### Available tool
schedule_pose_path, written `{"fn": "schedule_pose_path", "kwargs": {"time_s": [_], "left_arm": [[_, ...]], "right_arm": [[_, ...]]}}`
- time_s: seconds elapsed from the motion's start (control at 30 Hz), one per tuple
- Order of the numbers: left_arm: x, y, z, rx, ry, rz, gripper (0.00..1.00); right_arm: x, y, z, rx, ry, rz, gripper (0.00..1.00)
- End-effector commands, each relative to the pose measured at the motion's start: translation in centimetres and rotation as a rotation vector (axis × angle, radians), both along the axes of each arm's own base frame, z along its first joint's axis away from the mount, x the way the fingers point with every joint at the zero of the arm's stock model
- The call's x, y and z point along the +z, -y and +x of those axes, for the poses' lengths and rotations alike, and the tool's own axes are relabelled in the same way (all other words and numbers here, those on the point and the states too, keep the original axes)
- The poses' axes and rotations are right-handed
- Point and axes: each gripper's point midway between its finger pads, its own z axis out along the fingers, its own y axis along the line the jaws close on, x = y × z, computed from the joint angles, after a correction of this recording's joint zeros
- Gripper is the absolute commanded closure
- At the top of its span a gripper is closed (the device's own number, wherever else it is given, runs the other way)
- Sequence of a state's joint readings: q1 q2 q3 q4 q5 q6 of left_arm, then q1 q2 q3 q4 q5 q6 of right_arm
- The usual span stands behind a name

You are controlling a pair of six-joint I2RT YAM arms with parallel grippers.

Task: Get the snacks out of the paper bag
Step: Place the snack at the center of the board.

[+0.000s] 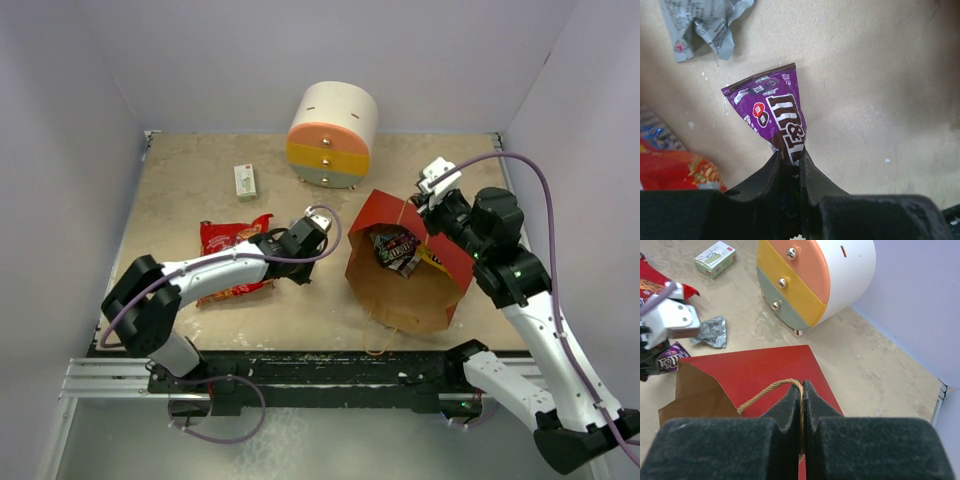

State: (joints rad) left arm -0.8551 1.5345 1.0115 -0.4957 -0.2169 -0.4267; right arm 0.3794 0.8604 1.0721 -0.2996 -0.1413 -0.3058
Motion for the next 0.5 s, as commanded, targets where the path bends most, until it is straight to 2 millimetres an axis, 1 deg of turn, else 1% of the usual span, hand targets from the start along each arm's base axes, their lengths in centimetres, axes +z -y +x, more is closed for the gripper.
{"fn": "schedule_pose_path", "kwargs": {"time_s": [0.0, 0.07, 0.13, 0.2, 0.27, 0.33, 0.47], "left_arm": [[0.0, 1.5, 2.5, -0.004, 0.075, -0.031, 0.8], [-0.9, 1.3, 3.0, -0.014, 0.082, -0.012, 0.8], [-1.7, 0.6, 3.4, -0.01, 0.076, 0.017, 0.79], [-2.3, -0.2, 3.6, 0.006, 0.064, 0.045, 0.75], [-2.7, -1.0, 3.4, 0.017, 0.041, 0.073, 0.66], [-2.5, -1.8, 3.0, 0.029, 0.031, 0.098, 0.54], [-0.8, -2.8, 1.9, 0.056, 0.035, 0.066, 0.3]], "right_arm": [[0.9, -0.4, -1.0, 0.042, 0.038, 0.022, 1.0], [1.0, -0.4, -1.1, 0.045, 0.045, 0.016, 1.0], [1.0, -0.5, -1.2, 0.06, 0.048, 0.007, 1.0], [1.0, -0.6, -1.4, 0.071, 0.047, -0.002, 1.0], [1.1, -0.6, -1.5, 0.078, 0.047, -0.007, 1.0], [1.1, -0.7, -1.5, 0.083, 0.049, -0.007, 1.0], [1.2, -1.0, -1.3, 0.092, 0.052, -0.001, 1.0]]}}
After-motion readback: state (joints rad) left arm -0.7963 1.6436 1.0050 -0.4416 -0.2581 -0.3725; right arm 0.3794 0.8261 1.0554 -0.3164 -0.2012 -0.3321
